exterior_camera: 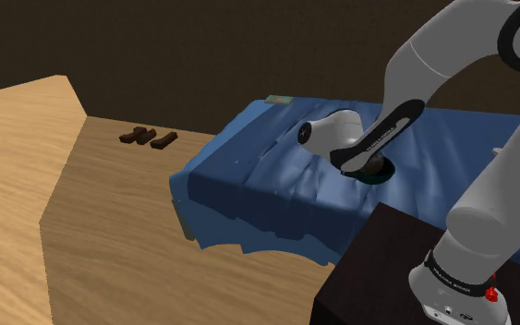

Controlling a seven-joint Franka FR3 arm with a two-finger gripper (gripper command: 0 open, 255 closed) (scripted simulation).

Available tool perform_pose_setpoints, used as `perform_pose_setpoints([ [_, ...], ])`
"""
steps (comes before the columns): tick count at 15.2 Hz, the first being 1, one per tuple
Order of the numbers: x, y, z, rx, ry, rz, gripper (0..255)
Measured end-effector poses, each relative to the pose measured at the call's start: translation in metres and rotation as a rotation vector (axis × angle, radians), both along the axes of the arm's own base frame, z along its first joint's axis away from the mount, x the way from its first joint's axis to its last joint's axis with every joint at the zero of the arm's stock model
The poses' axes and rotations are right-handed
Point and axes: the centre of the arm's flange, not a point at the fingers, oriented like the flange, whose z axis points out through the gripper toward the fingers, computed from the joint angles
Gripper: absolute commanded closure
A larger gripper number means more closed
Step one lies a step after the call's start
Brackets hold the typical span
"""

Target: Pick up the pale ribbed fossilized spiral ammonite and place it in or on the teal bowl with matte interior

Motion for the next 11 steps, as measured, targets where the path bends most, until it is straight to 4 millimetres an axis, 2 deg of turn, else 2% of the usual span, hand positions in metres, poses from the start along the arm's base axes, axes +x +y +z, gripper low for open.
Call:
perform_pose_setpoints([
  [2,0.0,0.001,0.009,0.0,0.0,0.0,255],
  [3,0.0,-0.004,0.011,0.0,0.0,0.0,255],
  [11,0.011,-0.104,0.02,0.001,0.0,-0.001,255],
])
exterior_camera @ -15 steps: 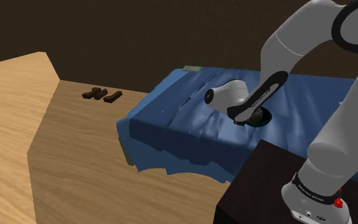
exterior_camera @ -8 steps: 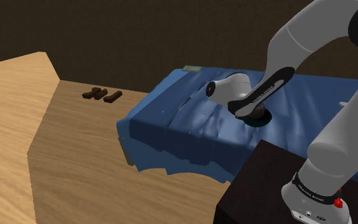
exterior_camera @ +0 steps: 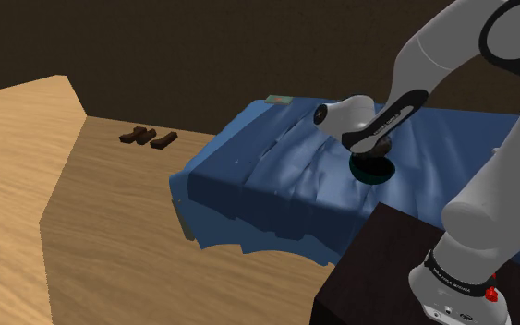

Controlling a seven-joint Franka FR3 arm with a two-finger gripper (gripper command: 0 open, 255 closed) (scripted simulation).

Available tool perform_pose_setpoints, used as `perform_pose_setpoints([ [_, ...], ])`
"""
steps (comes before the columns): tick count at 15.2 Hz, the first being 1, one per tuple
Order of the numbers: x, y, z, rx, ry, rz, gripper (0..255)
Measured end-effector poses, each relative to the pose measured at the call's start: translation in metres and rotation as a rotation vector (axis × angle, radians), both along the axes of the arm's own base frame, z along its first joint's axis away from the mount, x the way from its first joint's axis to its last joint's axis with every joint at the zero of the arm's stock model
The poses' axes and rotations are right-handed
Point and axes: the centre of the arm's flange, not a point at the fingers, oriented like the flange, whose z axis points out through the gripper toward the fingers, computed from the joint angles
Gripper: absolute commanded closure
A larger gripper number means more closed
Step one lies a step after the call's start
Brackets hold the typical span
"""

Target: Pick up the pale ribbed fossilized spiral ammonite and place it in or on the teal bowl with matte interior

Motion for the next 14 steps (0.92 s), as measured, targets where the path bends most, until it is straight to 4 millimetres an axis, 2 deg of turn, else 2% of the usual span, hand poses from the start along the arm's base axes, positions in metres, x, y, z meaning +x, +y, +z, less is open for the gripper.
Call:
perform_pose_setpoints([
  [2,0.001,-0.027,0.003,0.0,0.0,0.0,255],
  [5,0.002,-0.04,-0.009,0.0,0.001,0.001,255],
  [14,0.002,-0.04,-0.055,0.0,0.001,0.002,255],
])
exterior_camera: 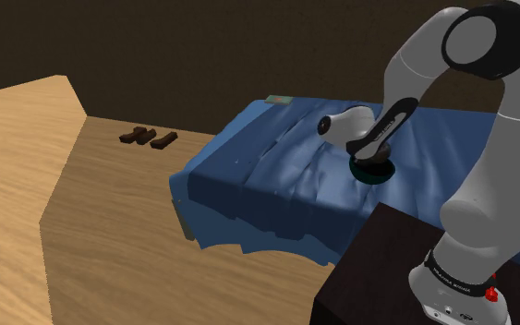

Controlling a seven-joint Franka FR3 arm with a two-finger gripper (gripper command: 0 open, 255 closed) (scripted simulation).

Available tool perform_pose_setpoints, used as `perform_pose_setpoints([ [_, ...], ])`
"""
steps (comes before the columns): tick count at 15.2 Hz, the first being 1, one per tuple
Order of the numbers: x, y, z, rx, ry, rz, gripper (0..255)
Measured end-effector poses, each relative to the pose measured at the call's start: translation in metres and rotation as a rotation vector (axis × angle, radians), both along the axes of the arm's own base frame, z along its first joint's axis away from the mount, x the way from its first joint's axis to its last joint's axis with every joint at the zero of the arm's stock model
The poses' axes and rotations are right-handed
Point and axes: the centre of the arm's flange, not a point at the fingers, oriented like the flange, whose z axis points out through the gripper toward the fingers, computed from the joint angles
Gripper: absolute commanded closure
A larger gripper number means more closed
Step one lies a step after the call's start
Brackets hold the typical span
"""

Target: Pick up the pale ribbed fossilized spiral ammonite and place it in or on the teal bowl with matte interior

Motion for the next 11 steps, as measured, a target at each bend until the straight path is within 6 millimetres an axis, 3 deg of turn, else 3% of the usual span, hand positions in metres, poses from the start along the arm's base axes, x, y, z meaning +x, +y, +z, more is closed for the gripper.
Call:
perform_pose_setpoints([
  [4,0.0,-0.001,-0.019,0.0,0.0,0.0,255],
  [10,0.0,-0.001,-0.022,0.0,0.0,0.0,255],
  [11,0.0,-0.001,-0.022,0.0,0.0,0.0,0],
])
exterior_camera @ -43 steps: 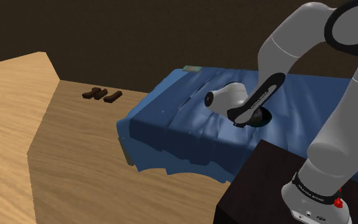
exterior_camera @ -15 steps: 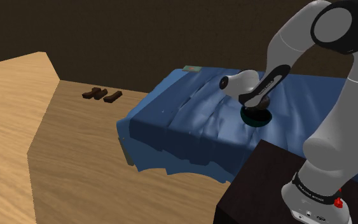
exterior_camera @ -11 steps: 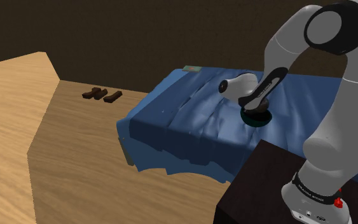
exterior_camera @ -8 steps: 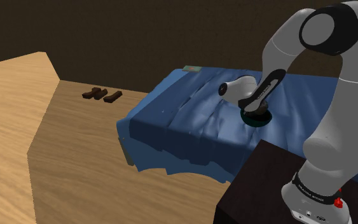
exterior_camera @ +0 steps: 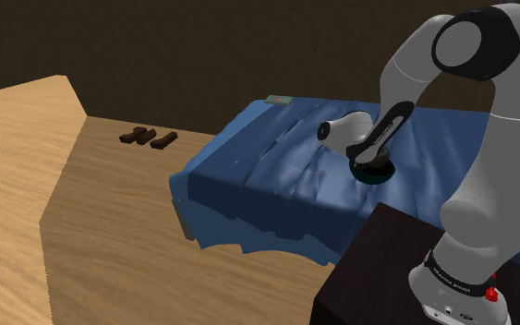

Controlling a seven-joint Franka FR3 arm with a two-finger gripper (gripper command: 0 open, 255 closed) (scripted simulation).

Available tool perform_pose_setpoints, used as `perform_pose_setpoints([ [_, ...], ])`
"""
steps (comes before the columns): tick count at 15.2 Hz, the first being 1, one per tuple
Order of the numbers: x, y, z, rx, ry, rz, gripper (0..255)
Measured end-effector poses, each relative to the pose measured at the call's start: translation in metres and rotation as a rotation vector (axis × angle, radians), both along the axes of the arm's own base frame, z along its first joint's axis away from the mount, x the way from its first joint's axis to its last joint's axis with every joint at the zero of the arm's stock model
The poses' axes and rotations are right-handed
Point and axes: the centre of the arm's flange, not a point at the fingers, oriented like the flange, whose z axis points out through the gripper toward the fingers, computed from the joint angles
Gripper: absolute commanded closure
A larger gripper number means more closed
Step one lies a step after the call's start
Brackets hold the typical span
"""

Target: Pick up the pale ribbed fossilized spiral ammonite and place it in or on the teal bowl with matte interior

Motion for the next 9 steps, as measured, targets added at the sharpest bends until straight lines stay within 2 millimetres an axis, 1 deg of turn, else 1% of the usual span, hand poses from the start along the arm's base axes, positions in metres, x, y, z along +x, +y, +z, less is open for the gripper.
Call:
perform_pose_setpoints([
  [6,0.0,0.0,0.0,-0.001,0.0,0.0,0],
  [7,0.001,0.004,0.004,-0.001,0.0,0.0,0],
  [9,0.011,0.02,0.015,-0.001,-0.001,0.001,0],
])
